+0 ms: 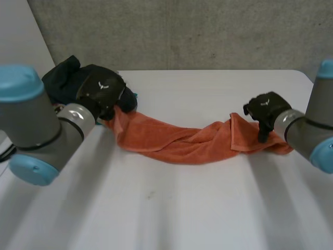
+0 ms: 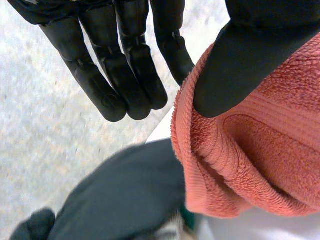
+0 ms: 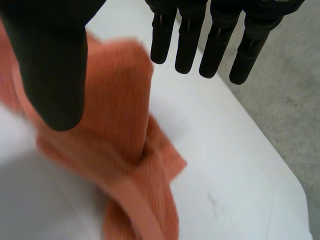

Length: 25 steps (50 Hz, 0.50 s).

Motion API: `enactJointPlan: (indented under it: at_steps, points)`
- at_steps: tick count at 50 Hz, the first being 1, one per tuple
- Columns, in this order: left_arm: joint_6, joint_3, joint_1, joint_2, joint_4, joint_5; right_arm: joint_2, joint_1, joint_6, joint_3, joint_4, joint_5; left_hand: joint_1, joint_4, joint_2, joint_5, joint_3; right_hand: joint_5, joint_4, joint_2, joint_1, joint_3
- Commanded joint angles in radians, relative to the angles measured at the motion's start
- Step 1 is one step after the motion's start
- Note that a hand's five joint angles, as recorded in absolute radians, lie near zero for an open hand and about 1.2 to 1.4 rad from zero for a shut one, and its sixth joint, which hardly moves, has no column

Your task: Fold the laundry.

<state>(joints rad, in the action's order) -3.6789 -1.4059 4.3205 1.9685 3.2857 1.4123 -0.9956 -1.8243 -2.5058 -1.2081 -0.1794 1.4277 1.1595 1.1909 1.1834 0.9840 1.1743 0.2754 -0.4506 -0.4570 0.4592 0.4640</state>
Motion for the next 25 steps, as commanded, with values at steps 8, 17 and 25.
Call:
enactJointPlan:
  at_steps: [8, 17, 25]
  points:
    - [0.172, 0.22, -0.097, -0.211, -0.261, -0.064, 0.164, -0.115, -0.027, 0.419, -0.244, -0.006, 0.237, 0.205, 0.213, 0.238, 0.222, 0.054, -0.053, -0.046, 0.044, 0.039]
    - [0.258, 0.343, -0.163, -0.25, -0.302, -0.072, 0.334, -0.176, -0.002, 0.504, -0.105, -0.099, 0.237, 0.205, 0.213, 0.238, 0.222, -0.052, 0.053, 0.059, -0.062, -0.066]
    - [0.33, 0.349, -0.17, -0.298, -0.287, -0.047, 0.446, -0.182, 0.025, 0.588, -0.04, -0.044, 0.237, 0.205, 0.213, 0.238, 0.222, 0.235, -0.234, -0.228, 0.226, 0.221]
